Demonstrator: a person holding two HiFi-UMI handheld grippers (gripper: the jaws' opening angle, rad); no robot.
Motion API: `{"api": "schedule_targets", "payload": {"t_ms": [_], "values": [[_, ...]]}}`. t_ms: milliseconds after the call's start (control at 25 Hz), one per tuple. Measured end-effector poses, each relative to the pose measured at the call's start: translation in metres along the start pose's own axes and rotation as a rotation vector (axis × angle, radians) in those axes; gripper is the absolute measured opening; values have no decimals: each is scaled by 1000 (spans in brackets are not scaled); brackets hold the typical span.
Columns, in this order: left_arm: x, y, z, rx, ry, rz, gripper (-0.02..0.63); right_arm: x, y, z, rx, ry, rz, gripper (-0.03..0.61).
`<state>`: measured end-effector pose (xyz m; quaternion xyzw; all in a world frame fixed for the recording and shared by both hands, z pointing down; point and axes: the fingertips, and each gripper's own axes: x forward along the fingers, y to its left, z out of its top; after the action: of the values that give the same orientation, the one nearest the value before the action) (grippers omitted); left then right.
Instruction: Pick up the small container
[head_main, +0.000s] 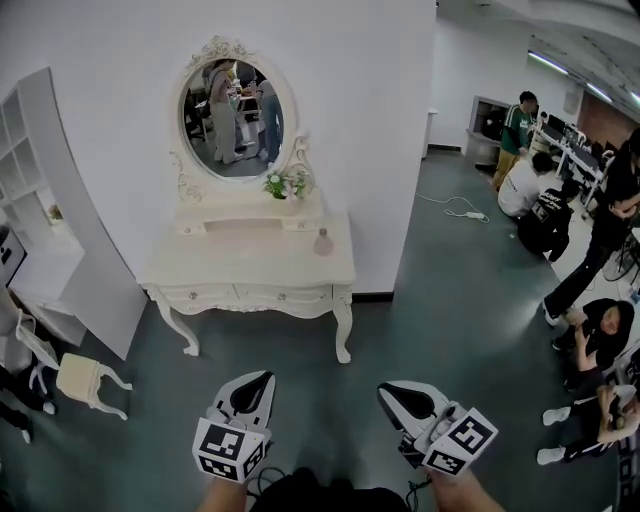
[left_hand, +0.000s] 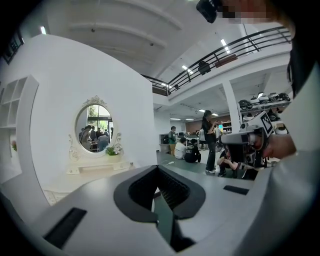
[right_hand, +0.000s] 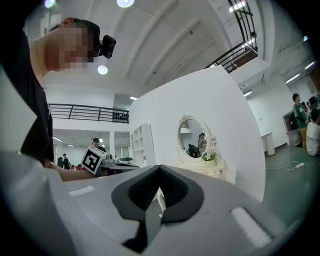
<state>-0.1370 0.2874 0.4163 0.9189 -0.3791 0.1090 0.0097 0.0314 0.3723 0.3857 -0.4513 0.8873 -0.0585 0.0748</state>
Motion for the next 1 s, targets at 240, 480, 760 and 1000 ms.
{"api": "schedule_targets", "payload": {"t_ms": [240,480,760,1000], "values": [[10,17,0,-15,-5,29,6,3,-13,5,-17,-3,-22,11],[42,41,-2,-26,-18,28,6,26,-41,-10,7,21,-27,19],[99,85,5,-45,-8,5,6,86,-87,-7,42,37,-21,54],[147,132,8,-62,3,-16,6,148,-122,-12,69,81,-15,63]]}}
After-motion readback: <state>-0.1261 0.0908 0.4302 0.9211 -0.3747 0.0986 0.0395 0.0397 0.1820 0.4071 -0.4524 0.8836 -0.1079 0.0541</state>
